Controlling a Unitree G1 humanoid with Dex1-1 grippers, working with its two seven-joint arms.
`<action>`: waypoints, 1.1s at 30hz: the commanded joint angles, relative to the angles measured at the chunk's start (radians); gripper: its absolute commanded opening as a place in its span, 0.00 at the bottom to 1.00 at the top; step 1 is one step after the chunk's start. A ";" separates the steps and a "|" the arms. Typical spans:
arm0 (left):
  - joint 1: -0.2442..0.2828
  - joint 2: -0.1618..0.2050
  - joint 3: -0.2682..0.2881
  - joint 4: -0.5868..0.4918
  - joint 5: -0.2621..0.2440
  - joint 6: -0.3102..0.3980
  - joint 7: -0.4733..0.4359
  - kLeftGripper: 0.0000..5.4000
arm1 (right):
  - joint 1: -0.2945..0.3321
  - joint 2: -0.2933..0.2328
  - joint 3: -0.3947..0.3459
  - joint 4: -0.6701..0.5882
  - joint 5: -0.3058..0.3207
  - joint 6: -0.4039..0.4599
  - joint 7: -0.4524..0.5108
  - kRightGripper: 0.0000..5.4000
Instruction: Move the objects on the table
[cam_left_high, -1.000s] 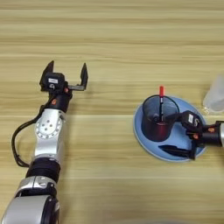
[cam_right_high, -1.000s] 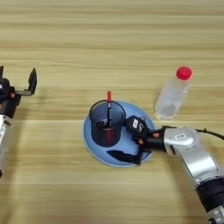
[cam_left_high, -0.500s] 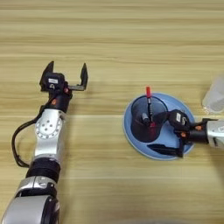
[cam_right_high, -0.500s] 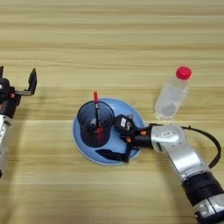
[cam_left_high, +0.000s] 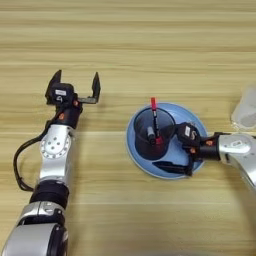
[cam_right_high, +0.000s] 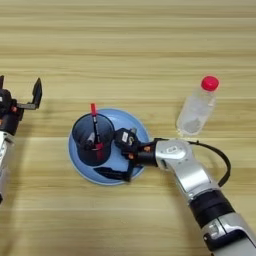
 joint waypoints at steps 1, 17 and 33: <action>0.002 -0.003 -0.004 -0.003 0.008 0.000 0.003 1.00 | -0.008 0.010 0.029 0.004 -0.028 0.011 0.005 1.00; -0.001 -0.006 -0.005 -0.001 0.008 -0.001 0.004 1.00 | -0.019 0.006 0.070 -0.103 -0.032 0.092 0.048 1.00; -0.008 -0.006 -0.005 0.007 0.008 -0.002 0.003 1.00 | -0.048 -0.009 0.003 -0.200 -0.003 0.104 0.030 1.00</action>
